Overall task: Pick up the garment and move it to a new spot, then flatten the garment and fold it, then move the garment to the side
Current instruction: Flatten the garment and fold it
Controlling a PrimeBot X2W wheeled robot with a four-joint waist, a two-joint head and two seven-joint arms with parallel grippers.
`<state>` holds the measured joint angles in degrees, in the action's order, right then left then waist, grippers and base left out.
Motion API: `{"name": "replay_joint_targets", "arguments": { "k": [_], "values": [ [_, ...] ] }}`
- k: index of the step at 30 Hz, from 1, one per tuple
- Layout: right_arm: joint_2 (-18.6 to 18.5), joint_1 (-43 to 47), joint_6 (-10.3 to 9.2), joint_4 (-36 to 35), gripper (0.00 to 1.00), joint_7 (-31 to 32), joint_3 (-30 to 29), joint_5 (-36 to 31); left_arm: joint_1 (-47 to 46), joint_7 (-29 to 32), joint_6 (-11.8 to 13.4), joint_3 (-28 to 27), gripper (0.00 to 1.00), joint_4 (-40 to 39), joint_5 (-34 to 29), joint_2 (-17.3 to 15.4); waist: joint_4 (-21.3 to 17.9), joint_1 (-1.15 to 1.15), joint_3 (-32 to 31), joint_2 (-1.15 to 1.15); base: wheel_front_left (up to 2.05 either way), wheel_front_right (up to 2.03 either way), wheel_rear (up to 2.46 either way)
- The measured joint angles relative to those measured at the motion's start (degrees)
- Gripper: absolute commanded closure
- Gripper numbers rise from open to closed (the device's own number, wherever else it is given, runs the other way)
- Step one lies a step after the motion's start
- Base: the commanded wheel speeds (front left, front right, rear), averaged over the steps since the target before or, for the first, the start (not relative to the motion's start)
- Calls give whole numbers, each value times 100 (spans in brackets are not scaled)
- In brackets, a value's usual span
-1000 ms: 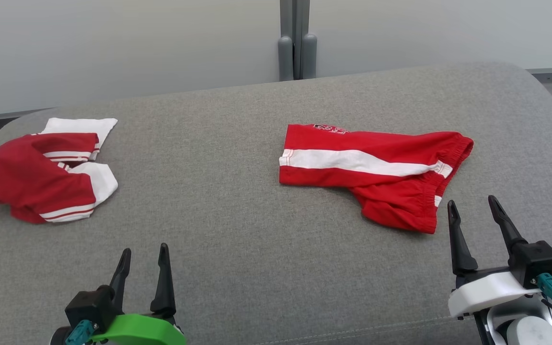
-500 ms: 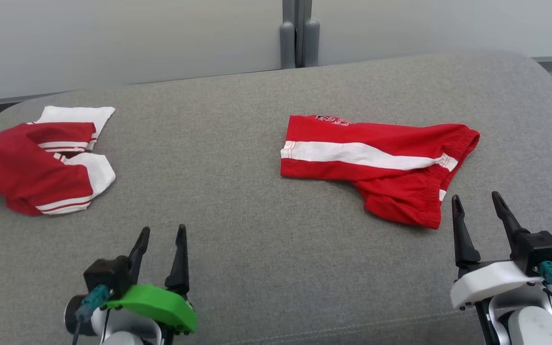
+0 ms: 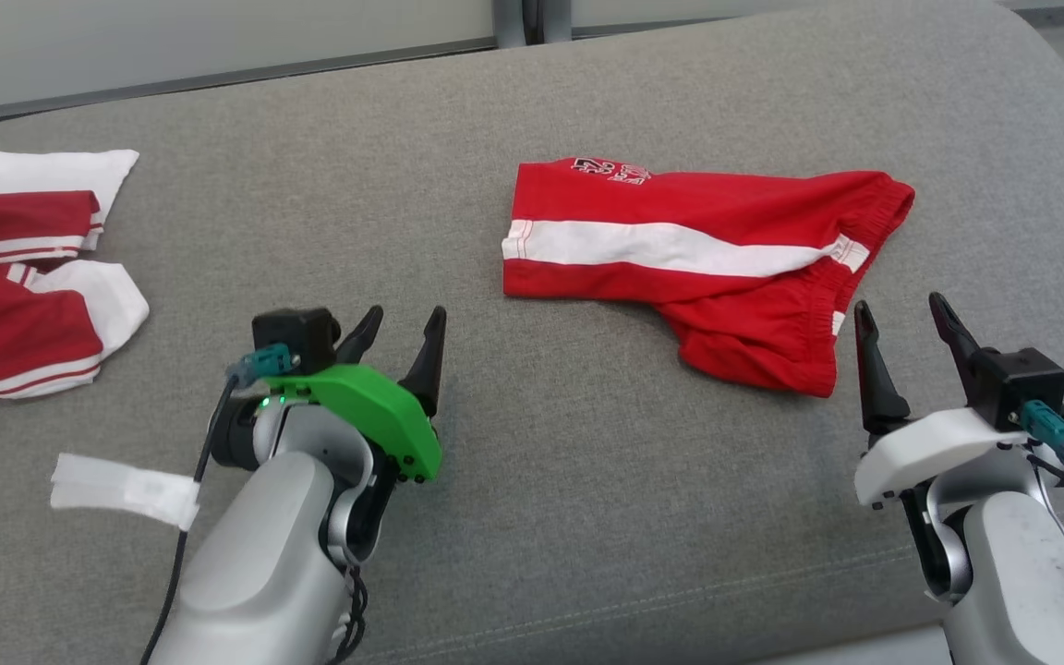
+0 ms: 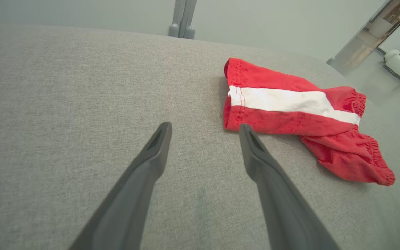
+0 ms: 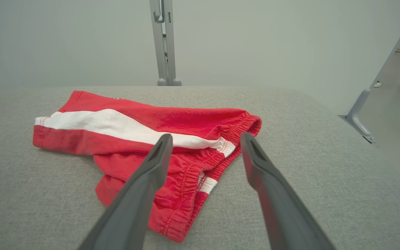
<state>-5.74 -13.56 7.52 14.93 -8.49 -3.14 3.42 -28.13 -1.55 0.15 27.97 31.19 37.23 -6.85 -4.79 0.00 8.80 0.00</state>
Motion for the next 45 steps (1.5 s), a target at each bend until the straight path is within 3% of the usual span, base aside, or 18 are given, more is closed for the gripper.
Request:
{"name": "replay_joint_targets", "arguments": {
  "k": [8,15,24,29,36,45],
  "values": [
    [11,-542,0,434,0,-280,482,93,-1138,347,-308,146,0,1082,166,259,-254,0,502,0,0,0,0],
    [16,-786,0,721,0,-458,708,94,-1820,695,-520,324,0,1563,532,393,-528,0,805,0,0,0,0],
    [86,-1027,0,948,0,-582,882,94,-2379,939,-417,509,0,2142,749,405,-842,0,1014,0,0,0,0],
    [85,-1029,0,1012,0,-623,820,92,-2478,1157,-468,671,0,2127,1147,407,-905,0,1060,0,0,0,0],
    [90,-1025,0,1055,0,-633,748,38,-2596,1004,-448,926,0,1941,1475,407,-885,0,1005,0,0,0,0],
    [145,-1044,0,1061,0,-645,948,52,-2670,832,-148,1211,0,2228,1590,410,-1026,0,980,0,0,0,0]
  ]
}}
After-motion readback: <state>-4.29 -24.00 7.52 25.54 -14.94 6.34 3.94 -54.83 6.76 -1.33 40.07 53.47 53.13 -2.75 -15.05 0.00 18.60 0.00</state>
